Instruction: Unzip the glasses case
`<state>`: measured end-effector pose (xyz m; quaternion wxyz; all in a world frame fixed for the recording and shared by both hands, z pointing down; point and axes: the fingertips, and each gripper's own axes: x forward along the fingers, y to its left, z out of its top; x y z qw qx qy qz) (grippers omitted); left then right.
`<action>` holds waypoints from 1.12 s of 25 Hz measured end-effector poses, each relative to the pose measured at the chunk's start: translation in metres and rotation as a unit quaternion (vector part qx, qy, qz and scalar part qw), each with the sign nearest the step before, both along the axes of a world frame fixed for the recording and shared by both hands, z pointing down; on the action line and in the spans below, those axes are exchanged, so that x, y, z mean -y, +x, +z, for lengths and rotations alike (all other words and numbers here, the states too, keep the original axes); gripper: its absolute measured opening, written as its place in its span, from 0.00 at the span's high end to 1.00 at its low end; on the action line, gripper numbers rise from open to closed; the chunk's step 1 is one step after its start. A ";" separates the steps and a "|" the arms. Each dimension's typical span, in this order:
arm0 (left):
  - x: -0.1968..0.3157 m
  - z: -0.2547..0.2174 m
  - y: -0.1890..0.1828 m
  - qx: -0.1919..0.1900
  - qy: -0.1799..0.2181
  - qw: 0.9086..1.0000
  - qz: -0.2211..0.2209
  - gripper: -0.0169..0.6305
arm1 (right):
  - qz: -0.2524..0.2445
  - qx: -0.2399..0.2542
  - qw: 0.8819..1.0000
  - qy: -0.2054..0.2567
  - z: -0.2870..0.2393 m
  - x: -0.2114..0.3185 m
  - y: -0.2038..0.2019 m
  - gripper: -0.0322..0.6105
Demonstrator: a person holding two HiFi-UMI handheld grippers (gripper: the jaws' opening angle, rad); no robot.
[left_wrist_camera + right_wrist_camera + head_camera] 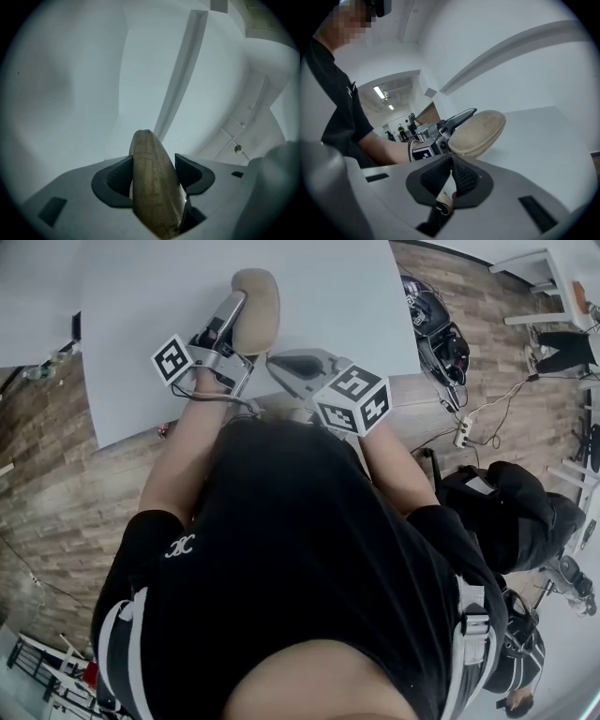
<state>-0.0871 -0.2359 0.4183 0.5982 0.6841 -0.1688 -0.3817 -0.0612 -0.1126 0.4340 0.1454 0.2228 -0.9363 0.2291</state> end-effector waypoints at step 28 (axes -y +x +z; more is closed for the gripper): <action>0.002 -0.012 -0.007 -0.030 0.042 0.999 -0.001 0.55 | 0.002 0.043 0.999 0.008 -0.009 0.003 0.000 0.91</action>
